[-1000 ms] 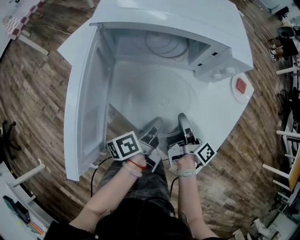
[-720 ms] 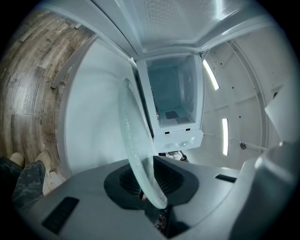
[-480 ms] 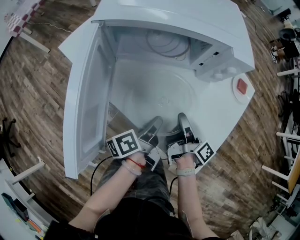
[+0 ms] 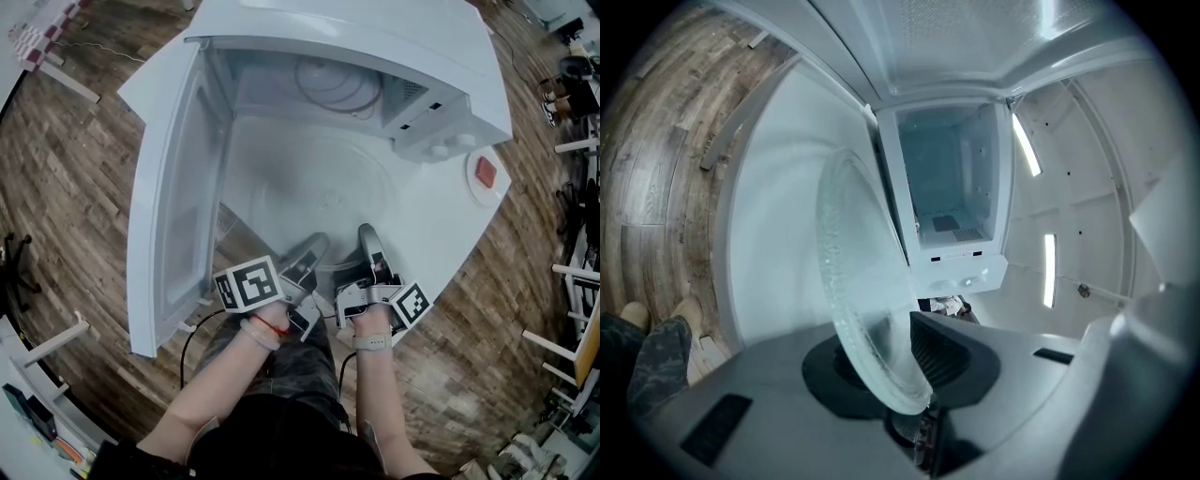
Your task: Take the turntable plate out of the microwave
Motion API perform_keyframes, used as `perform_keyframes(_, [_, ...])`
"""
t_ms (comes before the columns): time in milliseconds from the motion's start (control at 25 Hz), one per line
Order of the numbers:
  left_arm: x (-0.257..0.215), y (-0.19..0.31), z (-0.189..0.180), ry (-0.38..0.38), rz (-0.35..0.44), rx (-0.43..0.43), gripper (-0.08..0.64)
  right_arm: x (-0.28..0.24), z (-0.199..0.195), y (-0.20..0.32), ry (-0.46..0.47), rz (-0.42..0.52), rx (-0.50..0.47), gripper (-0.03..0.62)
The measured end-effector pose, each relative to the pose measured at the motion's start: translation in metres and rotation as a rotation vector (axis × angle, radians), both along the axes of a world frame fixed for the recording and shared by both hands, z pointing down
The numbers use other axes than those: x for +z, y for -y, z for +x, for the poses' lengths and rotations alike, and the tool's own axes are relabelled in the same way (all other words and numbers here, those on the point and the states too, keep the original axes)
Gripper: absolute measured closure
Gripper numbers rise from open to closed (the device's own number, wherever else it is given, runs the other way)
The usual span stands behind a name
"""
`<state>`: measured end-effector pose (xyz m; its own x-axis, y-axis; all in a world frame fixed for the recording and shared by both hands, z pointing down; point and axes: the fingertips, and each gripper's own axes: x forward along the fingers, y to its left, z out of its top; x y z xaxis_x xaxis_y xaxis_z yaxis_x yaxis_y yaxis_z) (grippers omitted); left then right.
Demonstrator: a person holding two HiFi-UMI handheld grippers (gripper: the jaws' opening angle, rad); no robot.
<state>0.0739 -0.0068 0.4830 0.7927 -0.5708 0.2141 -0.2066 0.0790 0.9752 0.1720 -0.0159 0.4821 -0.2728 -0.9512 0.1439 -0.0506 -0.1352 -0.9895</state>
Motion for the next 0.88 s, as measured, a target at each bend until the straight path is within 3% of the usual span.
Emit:
perform_keyframes(280, [-0.003,-0.015,0.007,0.001,0.009,0.067,0.456,0.001,0.003,-0.001,0.027,-0.019,0.015,0.549])
perform_keyframes(720, [-0.007,-0.045,0.019,-0.142,-0.078,0.082,0.457,0.003,0.002,0.001,0.026,-0.032,0.019,0.551])
perform_keyframes(880, [-0.006,-0.044,0.020,-0.154,-0.104,0.073,0.494,0.004,0.003,0.001,0.006,-0.048,0.003,0.552])
